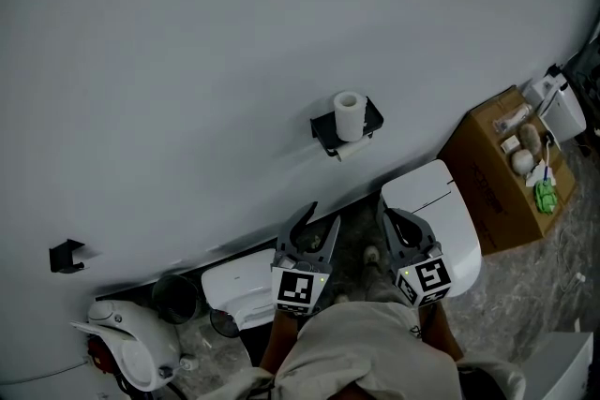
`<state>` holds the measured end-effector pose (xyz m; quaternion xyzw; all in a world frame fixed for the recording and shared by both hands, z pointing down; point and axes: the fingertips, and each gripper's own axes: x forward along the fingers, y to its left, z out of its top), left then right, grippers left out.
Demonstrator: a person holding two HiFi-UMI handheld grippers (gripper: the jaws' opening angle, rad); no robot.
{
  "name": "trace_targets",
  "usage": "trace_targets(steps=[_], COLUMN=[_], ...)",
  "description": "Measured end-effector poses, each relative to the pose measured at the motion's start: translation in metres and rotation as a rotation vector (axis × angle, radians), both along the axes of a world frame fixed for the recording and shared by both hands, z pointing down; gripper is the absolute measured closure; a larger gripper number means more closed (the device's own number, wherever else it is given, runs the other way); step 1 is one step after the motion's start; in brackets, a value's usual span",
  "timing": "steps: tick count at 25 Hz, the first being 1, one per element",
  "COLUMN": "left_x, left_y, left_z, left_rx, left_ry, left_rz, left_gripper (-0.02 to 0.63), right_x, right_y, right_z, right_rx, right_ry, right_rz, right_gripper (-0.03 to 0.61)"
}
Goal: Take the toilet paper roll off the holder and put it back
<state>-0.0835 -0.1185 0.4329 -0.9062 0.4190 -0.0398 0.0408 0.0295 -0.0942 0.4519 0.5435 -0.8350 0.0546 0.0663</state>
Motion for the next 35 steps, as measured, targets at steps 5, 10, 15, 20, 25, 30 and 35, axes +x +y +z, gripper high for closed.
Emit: trace_targets(steps=[5,10,15,20,25,30,35], left_x=[0.007,0.016,0.027,0.037,0.046,0.052,0.056], left_y=[-0.015,-0.034,-0.056,-0.077,-0.096,-0.112,-0.125], left_z=[-0.002,0.002,0.001,0.0,-0.001,-0.002,0.0], left_rx=[0.003,-0.012,-0.01,-0.01,-0.022,-0.029,-0.043], left_ry=[0.001,-0.008,-0.011,-0.012,-0.015,-0.02,-0.025], left_rz=[-0.019,-0.052,-0.086,-0.119,-0.152,-0.181,-0.208], left_gripper=[0.437,0.437,0.437,0.437,0.436,0.436,0.436], right_x=[0.006,0.015,0.025,0.036,0.044,0.049,0.051], right_y=[-0.017,-0.039,-0.064,-0.089,-0.112,-0.131,-0.147], right_z=[0.003,0.005,0.006,0.006,0.003,0.003,0.003], right_rx=[-0.002,-0.005,-0.004,-0.007,-0.004,-0.008,-0.009], right_ry=[-0.003,-0.008,-0.016,-0.024,-0.03,-0.045,-0.044], right_rz=[-0.028,-0.06,-0.099,-0.133,-0.163,-0.193,-0.23], right_gripper=[0.581,0.581,0.581,0.581,0.581,0.581,0.581])
